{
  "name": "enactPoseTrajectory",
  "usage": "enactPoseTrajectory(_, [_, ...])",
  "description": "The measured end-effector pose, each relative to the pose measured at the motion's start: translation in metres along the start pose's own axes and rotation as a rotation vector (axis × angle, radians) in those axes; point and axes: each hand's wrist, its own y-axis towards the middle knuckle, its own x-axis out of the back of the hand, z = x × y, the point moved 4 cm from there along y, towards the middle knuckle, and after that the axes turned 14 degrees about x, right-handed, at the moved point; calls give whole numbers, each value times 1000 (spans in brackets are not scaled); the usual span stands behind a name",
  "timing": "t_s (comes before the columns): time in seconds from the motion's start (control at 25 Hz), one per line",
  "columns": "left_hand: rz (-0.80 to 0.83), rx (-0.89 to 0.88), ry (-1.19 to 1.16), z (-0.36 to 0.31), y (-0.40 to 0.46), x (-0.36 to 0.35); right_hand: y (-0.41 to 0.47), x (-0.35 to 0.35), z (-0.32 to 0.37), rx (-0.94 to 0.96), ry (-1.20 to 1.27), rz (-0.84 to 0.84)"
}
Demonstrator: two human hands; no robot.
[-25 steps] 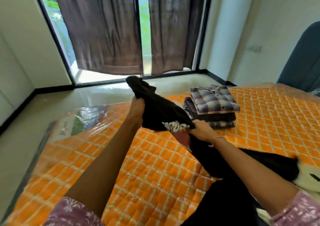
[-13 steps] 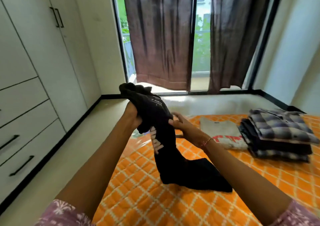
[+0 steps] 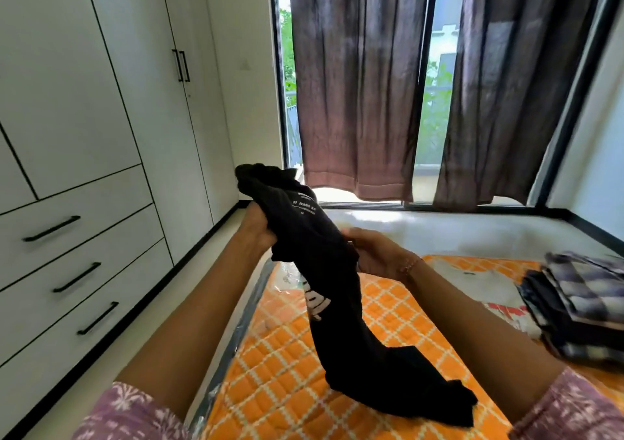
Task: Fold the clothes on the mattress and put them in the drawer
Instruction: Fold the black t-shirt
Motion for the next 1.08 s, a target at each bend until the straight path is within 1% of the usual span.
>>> enactPoseTrajectory(0.04, [48,-27,-84,-10,-2,6,-1,0,1,11,155,18])
enactPoseTrajectory(0.08, [36,-47,-143,-22,-3,13,-3,1,0,6,199,41])
enactPoseTrajectory(0.12, [45,-36,-136,-27,-1,21,-5,2,0,-15,134,64])
enactPoseTrajectory(0.16, [12,-19,-68,-26,0,29,-5,2,0,-39,-13,90])
enactPoseTrajectory(0.2, [-42,23,4,-22,-2,37,-4,2,2,-36,-185,76])
enactPoseTrajectory(0.24, [-109,54,116,-16,-5,45,-2,3,8,9,-296,3])
enactPoseTrajectory(0.28, [-203,75,268,-13,-9,56,0,7,17,88,-313,-107])
enactPoseTrajectory(0.32, [-285,73,478,-13,-15,67,1,10,28,182,-253,-188])
enactPoseTrajectory(0.36, [-302,65,690,-16,-21,77,0,11,39,255,-191,-216])
enactPoseTrajectory(0.4, [-220,100,893,-14,-28,83,-1,11,50,300,-193,-217])
enactPoseTrajectory(0.48, [65,272,1300,0,-40,82,-3,7,70,350,-397,-215])
enactPoseTrajectory(0.52, [122,302,1431,10,-43,75,-1,1,79,371,-530,-213])
enactPoseTrajectory(0.56, [117,267,1473,21,-44,62,3,-5,87,391,-643,-216])
enactPoseTrajectory(0.6, [104,200,1411,35,-43,49,7,-11,93,412,-746,-229])
enactPoseTrajectory(0.64, [69,154,1296,52,-39,41,10,-16,100,445,-855,-256])
enactPoseTrajectory(0.76, [-103,113,924,99,-31,42,7,-15,119,567,-1167,-410])
enactPoseTrajectory(0.84, [-260,48,726,98,-29,54,-1,3,129,545,-1254,-490])
enactPoseTrajectory(0.88, [-323,-11,674,87,-26,60,-6,18,132,501,-1245,-501])
enactPoseTrajectory(0.92, [-354,-75,683,74,-24,65,-13,32,132,455,-1196,-505])
enactPoseTrajectory(1.0, [-321,-158,853,45,-21,64,-27,54,123,399,-1045,-539])
enactPoseTrajectory(1.08, [-244,-143,1024,26,-17,57,-35,65,110,358,-974,-576])
